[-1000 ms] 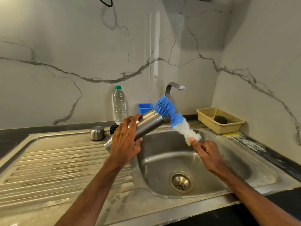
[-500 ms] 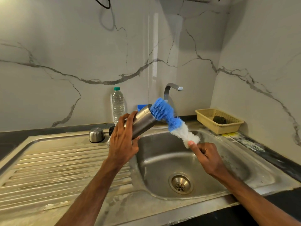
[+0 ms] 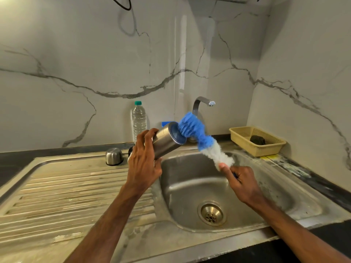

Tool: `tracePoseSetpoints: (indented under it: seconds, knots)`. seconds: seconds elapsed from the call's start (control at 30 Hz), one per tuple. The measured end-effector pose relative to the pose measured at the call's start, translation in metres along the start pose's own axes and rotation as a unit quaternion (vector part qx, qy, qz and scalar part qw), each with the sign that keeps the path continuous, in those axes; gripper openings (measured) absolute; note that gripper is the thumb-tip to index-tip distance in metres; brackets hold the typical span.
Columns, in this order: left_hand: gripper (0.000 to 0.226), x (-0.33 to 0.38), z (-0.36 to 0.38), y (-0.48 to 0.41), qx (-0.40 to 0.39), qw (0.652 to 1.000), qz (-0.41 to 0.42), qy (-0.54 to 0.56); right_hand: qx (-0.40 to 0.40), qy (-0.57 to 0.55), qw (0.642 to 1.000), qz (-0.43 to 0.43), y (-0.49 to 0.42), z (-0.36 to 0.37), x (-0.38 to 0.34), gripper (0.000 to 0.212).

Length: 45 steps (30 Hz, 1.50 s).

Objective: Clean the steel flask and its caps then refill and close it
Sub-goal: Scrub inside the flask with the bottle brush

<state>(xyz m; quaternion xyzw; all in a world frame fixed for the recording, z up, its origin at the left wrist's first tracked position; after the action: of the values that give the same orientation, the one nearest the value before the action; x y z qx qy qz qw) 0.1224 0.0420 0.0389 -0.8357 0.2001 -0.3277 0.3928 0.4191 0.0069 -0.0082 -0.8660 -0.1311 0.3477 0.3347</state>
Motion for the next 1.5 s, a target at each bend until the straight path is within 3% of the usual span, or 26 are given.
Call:
tracePoseSetpoints:
  seconds: [0.13,0.23,0.73,0.9,1.5]
  knots:
    - [0.104,-0.002,0.001,0.000,0.000,1.000,-0.005,-0.008,-0.004,0.025,0.999,-0.040,0.001,0.002,-0.004,0.066]
    - [0.104,-0.003,0.003,0.001,-0.011,1.000,-0.010,-0.024,0.010,0.024,1.000,0.001,-0.001,0.000,0.004,0.067]
    - [0.110,0.001,0.013,0.003,-0.044,0.993,0.015,-0.110,-0.004,0.032,0.999,0.018,-0.003,-0.001,0.005,0.060]
    - [0.110,-0.001,0.014,0.003,-0.054,0.992,-0.002,-0.113,-0.004,0.030,0.999,0.033,-0.004,0.000,0.013,0.070]
    - [0.109,-0.009,0.003,0.002,-0.059,0.987,-0.077,-0.129,-0.025,0.044,0.999,0.010,-0.002,0.002,0.008,0.072]
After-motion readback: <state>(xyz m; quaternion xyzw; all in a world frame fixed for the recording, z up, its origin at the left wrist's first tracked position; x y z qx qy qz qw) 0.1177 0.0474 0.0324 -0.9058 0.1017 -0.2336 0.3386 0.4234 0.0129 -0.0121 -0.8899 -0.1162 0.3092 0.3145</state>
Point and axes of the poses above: each hand's wrist, its own y-axis away from the middle knuckle, its own z-axis out of the palm, x = y × z, the point moved 7 cm from there along -y, towards the middle knuckle, and after that the axes turned 5 degrees about y, right-handed, at the moved point
